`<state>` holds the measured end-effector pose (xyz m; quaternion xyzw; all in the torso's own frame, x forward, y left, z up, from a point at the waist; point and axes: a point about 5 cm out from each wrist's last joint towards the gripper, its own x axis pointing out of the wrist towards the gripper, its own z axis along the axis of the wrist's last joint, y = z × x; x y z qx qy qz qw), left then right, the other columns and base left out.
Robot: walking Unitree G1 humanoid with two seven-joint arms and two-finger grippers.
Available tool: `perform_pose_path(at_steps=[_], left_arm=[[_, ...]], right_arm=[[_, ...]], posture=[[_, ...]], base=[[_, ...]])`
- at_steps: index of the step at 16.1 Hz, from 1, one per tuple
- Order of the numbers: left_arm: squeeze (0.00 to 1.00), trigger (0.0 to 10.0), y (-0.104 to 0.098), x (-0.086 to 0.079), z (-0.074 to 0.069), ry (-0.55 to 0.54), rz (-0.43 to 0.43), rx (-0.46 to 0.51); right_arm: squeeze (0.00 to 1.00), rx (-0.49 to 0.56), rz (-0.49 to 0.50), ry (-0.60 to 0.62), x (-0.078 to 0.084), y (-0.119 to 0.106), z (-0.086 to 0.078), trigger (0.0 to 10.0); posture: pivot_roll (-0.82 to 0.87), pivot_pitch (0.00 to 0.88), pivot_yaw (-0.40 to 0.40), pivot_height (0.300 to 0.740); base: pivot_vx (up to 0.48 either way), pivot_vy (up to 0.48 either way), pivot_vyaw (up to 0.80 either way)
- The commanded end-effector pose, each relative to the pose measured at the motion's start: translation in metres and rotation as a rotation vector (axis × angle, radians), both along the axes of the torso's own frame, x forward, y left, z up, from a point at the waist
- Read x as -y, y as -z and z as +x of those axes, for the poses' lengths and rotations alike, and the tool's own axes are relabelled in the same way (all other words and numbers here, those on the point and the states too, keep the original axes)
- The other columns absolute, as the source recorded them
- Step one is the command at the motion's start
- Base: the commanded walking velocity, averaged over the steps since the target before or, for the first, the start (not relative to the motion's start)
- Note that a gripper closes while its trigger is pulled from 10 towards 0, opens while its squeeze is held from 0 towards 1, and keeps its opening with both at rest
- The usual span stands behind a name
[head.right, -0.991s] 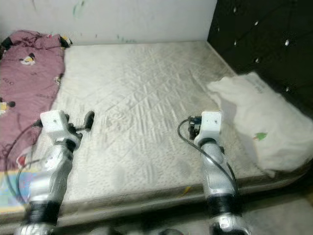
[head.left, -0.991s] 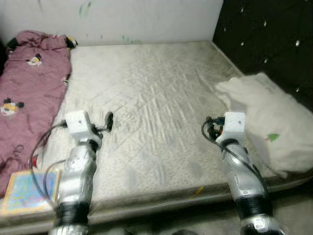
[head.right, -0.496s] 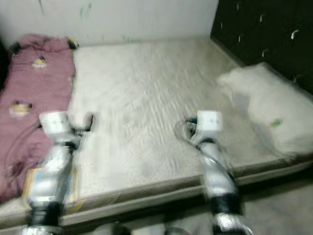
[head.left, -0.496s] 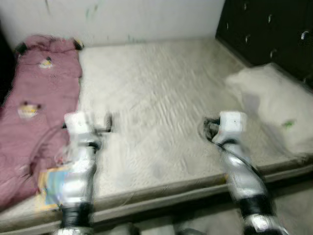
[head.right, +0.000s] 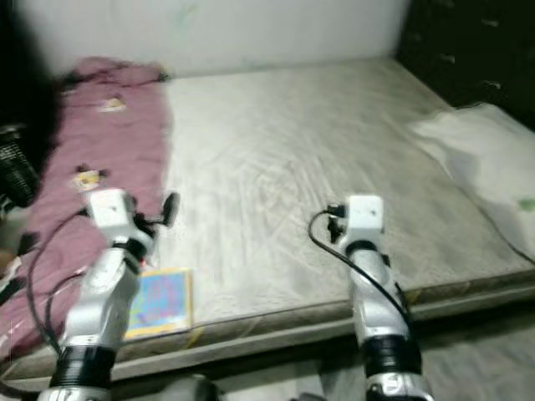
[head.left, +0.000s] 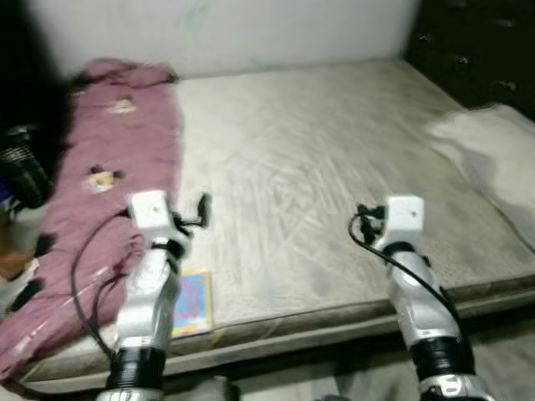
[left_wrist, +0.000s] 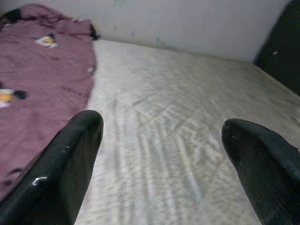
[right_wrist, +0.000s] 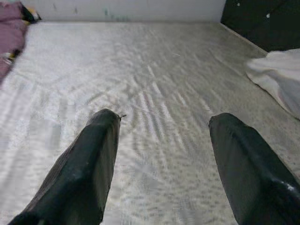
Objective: Clean up the room
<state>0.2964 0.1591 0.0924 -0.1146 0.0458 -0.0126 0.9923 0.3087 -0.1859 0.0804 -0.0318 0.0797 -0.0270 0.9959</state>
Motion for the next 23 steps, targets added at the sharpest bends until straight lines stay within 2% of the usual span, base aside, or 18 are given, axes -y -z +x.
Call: perform_pose_path(at_steps=[1, 11, 14, 17, 23], left_arm=[[0.0, 10.0, -0.0043, -0.0088, 0.0022, -0.023, 0.024, 0.008], [0.0, 10.0, -0.0043, -0.0078, 0.0028, -0.033, 0.015, 0.013], [0.0, 10.0, -0.0063, -0.0099, 0.0027, -0.088, 0.065, 0.017], [0.0, 10.0, -0.0049, -0.0106, 0.0032, -0.053, 0.005, 0.015], [0.0, 10.0, -0.0027, -0.0106, 0.0012, -0.049, 0.007, -0.001]], right_arm=[[0.0, 0.008, 0.014, -0.03, -0.0087, -0.0025, 0.0027, 10.0], [0.0, -0.019, 0.001, -0.04, -0.0079, 0.0014, 0.0019, 10.0], [0.0, -0.024, 0.0, -0.044, -0.0074, 0.0023, 0.0014, 10.0], [0.0, -0.027, 0.003, -0.045, -0.0075, 0.0028, 0.0008, 10.0], [0.0, -0.036, 0.002, -0.049, -0.0062, 0.0048, -0.0015, 10.0]], posture=[[0.01, 0.0, 0.002, 0.74], [0.0, 0.0, -0.003, 0.74], [0.0, 0.0, -0.003, 0.74], [0.0, 0.0, -0.001, 0.74], [0.0, 0.0, -0.002, 0.74]], base=[[0.0, 0.472, 0.0], [0.0, 0.468, 0.0], [0.0, 0.0, 0.0], [0.0, 0.0, 0.0], [0.0, 0.0, 0.0]])
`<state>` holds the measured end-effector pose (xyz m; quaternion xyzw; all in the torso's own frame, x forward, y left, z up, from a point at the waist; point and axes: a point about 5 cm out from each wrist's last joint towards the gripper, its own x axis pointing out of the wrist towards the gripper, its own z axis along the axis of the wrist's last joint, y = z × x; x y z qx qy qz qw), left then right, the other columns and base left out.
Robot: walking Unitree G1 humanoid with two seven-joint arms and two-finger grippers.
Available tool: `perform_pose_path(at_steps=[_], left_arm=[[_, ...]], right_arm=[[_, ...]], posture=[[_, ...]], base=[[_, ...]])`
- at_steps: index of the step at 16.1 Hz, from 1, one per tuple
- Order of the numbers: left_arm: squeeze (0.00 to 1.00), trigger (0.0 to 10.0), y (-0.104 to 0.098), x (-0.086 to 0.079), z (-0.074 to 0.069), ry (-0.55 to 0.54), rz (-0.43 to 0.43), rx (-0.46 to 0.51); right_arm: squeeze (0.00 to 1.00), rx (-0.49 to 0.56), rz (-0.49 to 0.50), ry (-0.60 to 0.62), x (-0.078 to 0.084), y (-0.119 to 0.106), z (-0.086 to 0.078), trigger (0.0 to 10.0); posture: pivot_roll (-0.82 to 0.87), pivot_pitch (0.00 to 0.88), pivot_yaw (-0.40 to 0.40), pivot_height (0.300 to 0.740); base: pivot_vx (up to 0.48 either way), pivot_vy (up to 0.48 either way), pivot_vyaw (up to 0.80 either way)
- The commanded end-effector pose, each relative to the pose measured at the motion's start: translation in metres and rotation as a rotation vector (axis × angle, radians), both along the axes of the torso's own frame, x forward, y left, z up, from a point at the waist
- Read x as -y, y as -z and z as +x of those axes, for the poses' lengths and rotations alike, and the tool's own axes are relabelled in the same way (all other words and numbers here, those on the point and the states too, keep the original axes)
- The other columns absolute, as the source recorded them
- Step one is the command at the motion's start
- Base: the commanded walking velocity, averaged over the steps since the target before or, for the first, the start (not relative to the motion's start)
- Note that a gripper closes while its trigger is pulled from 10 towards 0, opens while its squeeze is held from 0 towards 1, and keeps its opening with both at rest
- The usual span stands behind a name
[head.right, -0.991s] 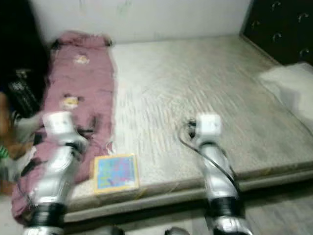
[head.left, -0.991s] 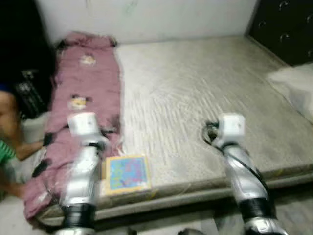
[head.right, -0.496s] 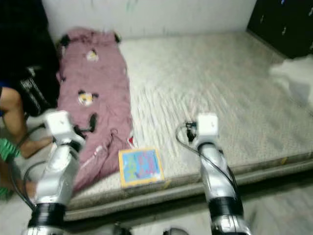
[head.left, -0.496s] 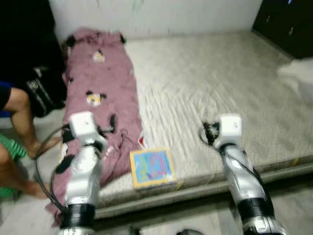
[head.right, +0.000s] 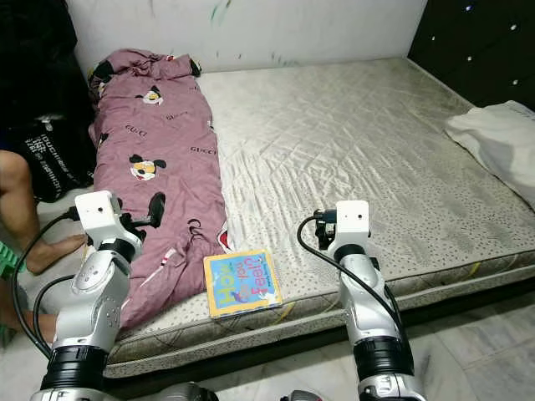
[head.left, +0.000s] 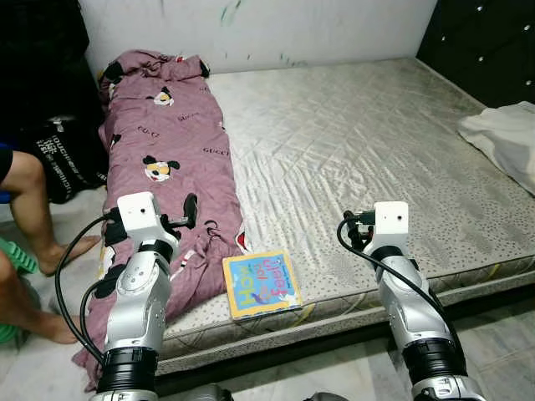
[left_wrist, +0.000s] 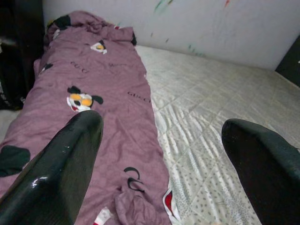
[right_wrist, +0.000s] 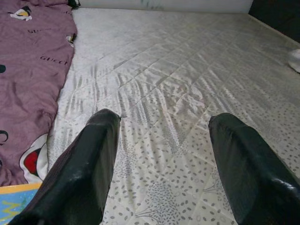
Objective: Clean up the room
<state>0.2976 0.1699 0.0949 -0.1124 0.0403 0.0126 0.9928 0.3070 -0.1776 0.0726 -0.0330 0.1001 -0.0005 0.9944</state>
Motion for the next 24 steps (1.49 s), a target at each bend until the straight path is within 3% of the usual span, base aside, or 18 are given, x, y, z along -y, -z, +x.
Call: perform_pose_path(at_steps=[1, 8, 15, 21, 24], left_arm=[[0.0, 10.0, 0.0, -0.0002, -0.0003, -0.002, 0.001, -0.011], [0.0, 10.0, 0.0042, -0.0022, -0.0051, -0.016, -0.009, -0.042], [0.0, 10.0, 0.0028, -0.0028, -0.0045, -0.028, -0.015, -0.046], [0.0, 10.0, 0.0032, -0.0067, -0.0037, -0.069, -0.031, -0.056], [0.0, 10.0, 0.0038, -0.0081, -0.0043, -0.085, -0.04, -0.06]], right_arm=[[0.0, 0.008, 0.001, -0.002, 0.0019, -0.0032, -0.0002, 10.0], [0.0, -0.008, 0.005, -0.013, 0.0038, -0.0009, -0.005, 10.0], [0.0, -0.009, 0.007, -0.031, 0.0027, -0.0021, -0.0041, 10.0], [0.0, -0.013, 0.0, -0.046, 0.0017, -0.0032, -0.002, 10.0], [0.0, -0.015, 0.0, -0.054, 0.0013, -0.0029, -0.0016, 10.0]], posture=[[0.0, 0.0, -0.001, 0.74], [0.0, 0.011, -0.003, 0.735], [0.0, 0.022, -0.003, 0.663], [0.0, 0.027, -0.009, 0.659], [0.0, 0.028, -0.011, 0.619]], base=[[0.0, 0.0, 0.0], [0.0, 0.0, 0.0], [0.0, 0.0, 0.0], [0.0, 0.0, 0.0], [0.0, 0.0, 0.0]])
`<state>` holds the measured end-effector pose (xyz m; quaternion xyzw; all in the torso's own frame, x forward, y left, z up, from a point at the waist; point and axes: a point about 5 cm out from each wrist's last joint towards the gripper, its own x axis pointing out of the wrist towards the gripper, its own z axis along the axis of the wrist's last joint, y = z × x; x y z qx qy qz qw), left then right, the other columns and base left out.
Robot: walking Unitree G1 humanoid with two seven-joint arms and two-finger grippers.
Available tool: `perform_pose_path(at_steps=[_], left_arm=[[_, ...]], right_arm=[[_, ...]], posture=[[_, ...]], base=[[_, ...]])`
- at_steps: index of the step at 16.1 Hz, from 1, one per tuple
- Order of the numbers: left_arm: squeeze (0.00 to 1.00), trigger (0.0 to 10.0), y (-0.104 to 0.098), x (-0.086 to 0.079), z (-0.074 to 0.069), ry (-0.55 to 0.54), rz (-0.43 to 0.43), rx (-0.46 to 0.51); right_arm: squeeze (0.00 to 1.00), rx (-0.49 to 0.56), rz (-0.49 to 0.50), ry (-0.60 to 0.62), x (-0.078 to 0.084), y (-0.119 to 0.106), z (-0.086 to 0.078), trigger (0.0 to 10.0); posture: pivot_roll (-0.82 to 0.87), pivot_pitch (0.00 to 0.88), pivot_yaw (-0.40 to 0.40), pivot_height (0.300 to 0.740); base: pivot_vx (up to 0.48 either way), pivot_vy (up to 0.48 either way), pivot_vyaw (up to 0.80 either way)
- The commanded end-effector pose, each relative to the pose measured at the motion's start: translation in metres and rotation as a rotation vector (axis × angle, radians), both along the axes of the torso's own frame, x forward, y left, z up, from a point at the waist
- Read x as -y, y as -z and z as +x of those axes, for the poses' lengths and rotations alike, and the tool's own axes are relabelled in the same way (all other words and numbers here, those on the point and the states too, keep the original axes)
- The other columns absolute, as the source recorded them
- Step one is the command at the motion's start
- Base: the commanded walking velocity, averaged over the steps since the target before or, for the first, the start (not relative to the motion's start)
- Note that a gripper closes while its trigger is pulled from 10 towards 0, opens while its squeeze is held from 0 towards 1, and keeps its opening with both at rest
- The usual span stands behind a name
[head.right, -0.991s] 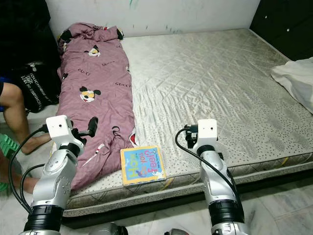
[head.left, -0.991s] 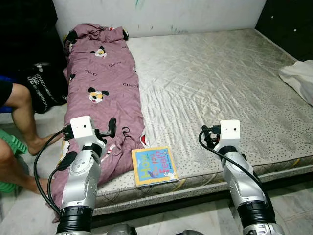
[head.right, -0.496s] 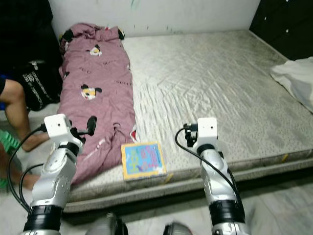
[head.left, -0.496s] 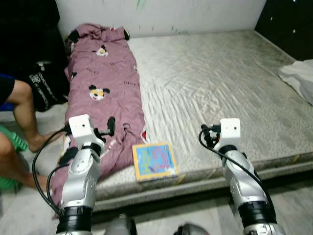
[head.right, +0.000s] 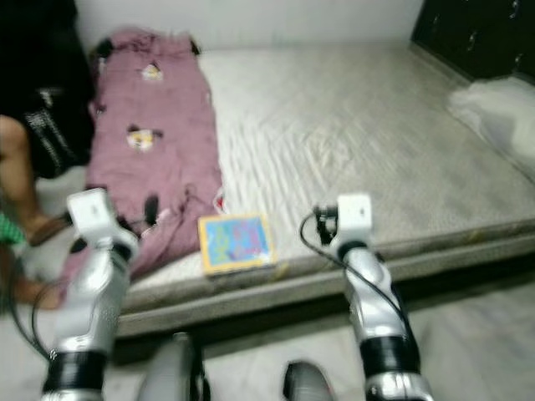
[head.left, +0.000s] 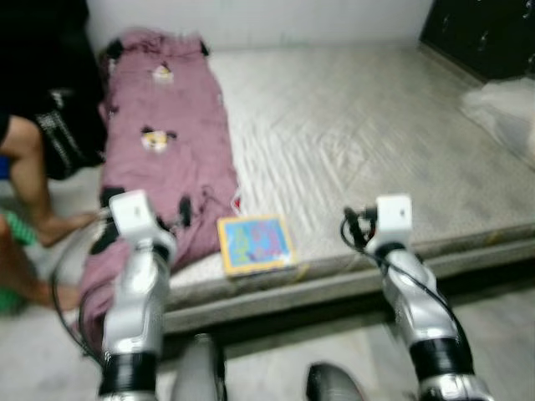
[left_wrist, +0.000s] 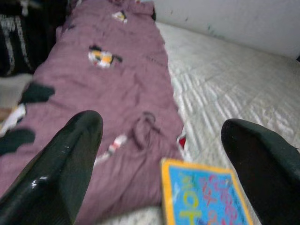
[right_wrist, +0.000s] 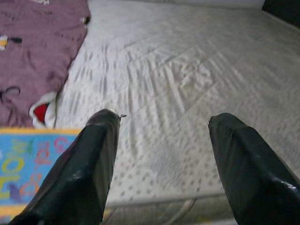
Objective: Clean up the room
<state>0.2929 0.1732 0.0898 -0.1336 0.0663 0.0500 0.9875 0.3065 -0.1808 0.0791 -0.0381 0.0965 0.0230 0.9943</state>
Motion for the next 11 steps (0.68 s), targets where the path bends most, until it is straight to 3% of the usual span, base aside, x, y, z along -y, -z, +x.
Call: perform_pose_path(at_steps=[1, 3, 8, 11], left_arm=[[0.0, 10.0, -0.0012, -0.0049, 0.0004, -0.015, 0.001, -0.001], [0.0, 10.0, -0.0004, -0.0068, -0.0002, -0.035, -0.003, -0.01], [0.0, 10.0, -0.0019, -0.0076, -0.0013, -0.036, -0.024, 0.007], [0.0, 10.0, -0.0021, -0.0072, -0.0016, -0.031, -0.028, 0.009]], right_arm=[[0.0, -0.021, 0.005, -0.006, -0.002, 0.0036, -0.0012, 10.0], [0.0, -0.024, 0.006, -0.018, -0.003, 0.0041, -0.0009, 10.0], [0.0, -0.028, -0.002, -0.049, -0.0049, 0.004, 0.0004, 10.0], [0.0, -0.005, -0.021, -0.089, -0.01, 0.0018, -0.0003, 10.0]], posture=[[0.0, 0.028, -0.011, 0.614], [0.0, 0.03, -0.012, 0.589], [0.01, 0.036, -0.018, 0.589], [0.01, 0.033, -0.017, 0.589]], base=[[0.0, 0.0, 0.0], [0.0, 0.0, 0.0], [0.0, 0.0, 0.0], [0.244, 0.0, 0.8]])
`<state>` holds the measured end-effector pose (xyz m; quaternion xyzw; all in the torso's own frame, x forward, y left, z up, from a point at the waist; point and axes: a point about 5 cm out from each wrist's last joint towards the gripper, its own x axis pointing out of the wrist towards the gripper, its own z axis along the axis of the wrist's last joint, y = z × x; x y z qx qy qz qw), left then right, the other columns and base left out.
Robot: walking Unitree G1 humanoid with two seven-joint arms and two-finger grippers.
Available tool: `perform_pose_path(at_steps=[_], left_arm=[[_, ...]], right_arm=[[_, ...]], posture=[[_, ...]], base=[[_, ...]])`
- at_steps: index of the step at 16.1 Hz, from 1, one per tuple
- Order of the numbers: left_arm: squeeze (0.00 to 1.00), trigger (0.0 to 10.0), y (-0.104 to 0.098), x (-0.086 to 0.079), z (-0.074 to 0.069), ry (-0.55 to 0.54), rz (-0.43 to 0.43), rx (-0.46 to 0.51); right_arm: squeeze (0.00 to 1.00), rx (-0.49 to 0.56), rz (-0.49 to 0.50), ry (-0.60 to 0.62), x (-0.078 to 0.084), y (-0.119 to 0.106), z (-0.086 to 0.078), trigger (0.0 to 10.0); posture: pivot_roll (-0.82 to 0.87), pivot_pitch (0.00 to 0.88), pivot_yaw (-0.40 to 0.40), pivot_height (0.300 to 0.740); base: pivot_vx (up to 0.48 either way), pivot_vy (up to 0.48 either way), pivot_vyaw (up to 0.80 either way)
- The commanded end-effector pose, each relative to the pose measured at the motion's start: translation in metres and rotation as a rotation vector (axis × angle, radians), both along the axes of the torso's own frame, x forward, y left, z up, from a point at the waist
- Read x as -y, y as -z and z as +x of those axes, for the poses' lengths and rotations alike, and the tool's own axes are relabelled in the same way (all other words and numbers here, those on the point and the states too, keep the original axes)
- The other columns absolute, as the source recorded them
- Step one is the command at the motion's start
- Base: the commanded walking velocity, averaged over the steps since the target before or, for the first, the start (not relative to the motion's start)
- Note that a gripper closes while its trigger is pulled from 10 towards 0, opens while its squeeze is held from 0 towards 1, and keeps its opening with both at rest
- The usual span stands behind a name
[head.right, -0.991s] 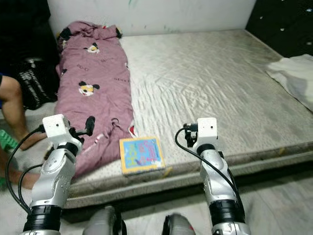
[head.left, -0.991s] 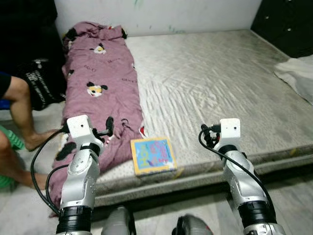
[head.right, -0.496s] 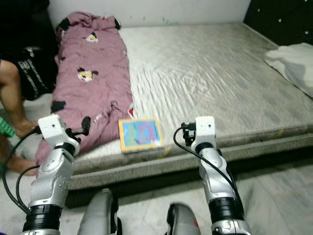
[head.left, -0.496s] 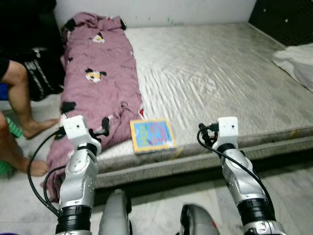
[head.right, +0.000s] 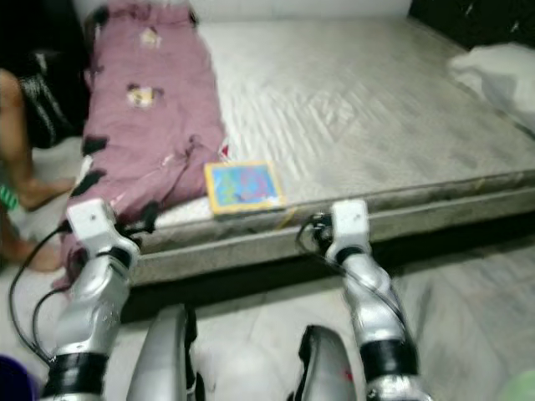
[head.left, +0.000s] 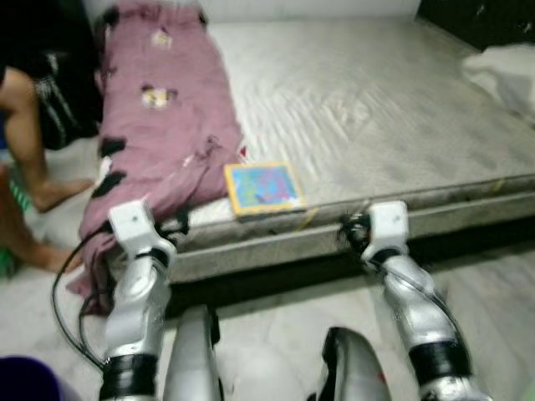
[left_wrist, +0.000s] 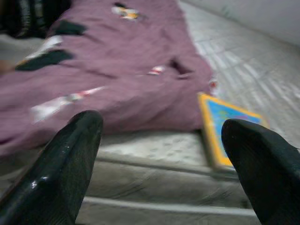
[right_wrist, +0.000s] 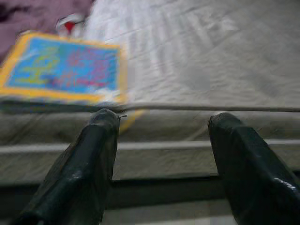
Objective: Clean up the room
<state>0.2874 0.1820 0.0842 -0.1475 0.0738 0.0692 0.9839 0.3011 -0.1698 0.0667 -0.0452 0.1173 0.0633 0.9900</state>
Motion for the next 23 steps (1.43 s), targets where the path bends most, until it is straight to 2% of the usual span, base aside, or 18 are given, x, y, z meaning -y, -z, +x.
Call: perform_pose_path(at_steps=[1, 19, 23], left_arm=[[0.0, 10.0, -0.0076, 0.0017, 0.0039, 0.009, -0.001, 0.028], [0.0, 10.0, -0.0073, 0.0045, 0.004, 0.029, -0.021, 0.027], [0.0, 10.0, -0.0052, 0.0029, 0.0052, -0.015, -0.028, 0.003]], right_arm=[[0.0, 0.041, -0.008, -0.009, 0.0011, -0.0104, 0.005, 10.0], [0.0, 0.02, 0.012, -0.007, 0.0023, -0.0075, 0.0059, 10.0], [0.0, 0.018, 0.011, -0.009, 0.0017, -0.0072, 0.006, 10.0]], posture=[[0.0, 0.032, -0.015, 0.589], [0.0, 0.042, -0.017, 0.589], [0.0, 0.043, -0.016, 0.589]], base=[[0.262, 0.0, 0.8], [0.351, 0.0, 0.04], [0.0, 0.0, 0.0]])
